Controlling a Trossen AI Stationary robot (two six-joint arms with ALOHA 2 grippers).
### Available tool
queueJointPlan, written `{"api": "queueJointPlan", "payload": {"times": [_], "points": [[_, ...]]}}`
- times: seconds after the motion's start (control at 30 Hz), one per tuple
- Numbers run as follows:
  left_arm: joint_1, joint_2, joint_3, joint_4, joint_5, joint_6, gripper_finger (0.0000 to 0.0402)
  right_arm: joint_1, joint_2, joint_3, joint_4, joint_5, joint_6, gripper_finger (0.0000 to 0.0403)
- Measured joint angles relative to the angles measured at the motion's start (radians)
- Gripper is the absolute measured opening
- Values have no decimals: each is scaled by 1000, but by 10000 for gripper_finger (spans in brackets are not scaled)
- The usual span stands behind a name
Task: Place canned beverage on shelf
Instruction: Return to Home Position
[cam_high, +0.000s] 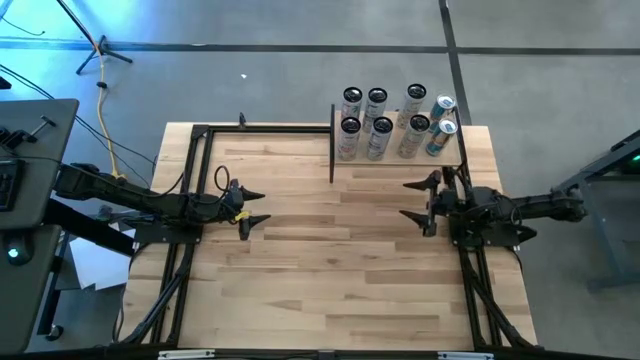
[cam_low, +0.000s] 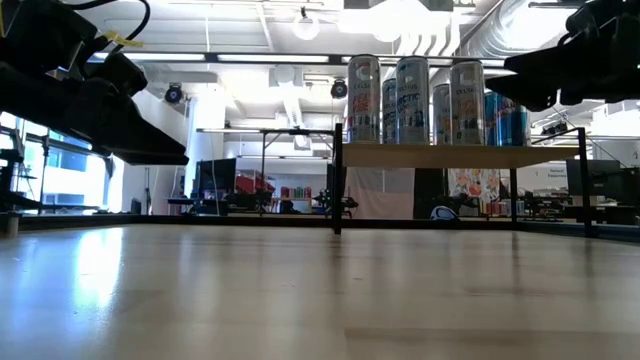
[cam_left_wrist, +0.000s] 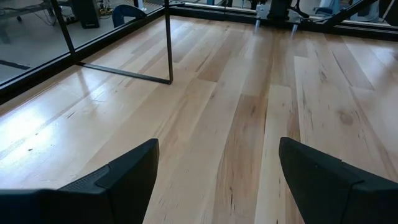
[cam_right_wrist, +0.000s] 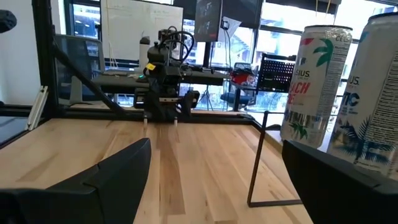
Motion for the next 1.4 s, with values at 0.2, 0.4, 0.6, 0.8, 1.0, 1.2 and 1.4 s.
{"api": "queueJointPlan", "payload": {"times": [0.2,0.4,0.6,0.8,1.0,1.2,1.4], "points": [[0,0,0,0,0,0,305,-12,-107,0,-127,6,1,349],[0,0,0,-1,0,0,305,-26,-111,0,-160,8,63,349],[0,0,0,0,0,0,305,-26,-105,0,-158,8,64,349],[0,0,0,0,0,0,305,-26,-105,-1,-157,8,64,349],[0,0,0,0,0,0,305,-26,-105,-1,-157,8,64,349],[0,-51,0,-31,0,0,305,-26,-105,-1,-157,8,64,349],[0,-212,0,-83,1,0,305,-26,-105,-1,-156,8,64,349]]}}
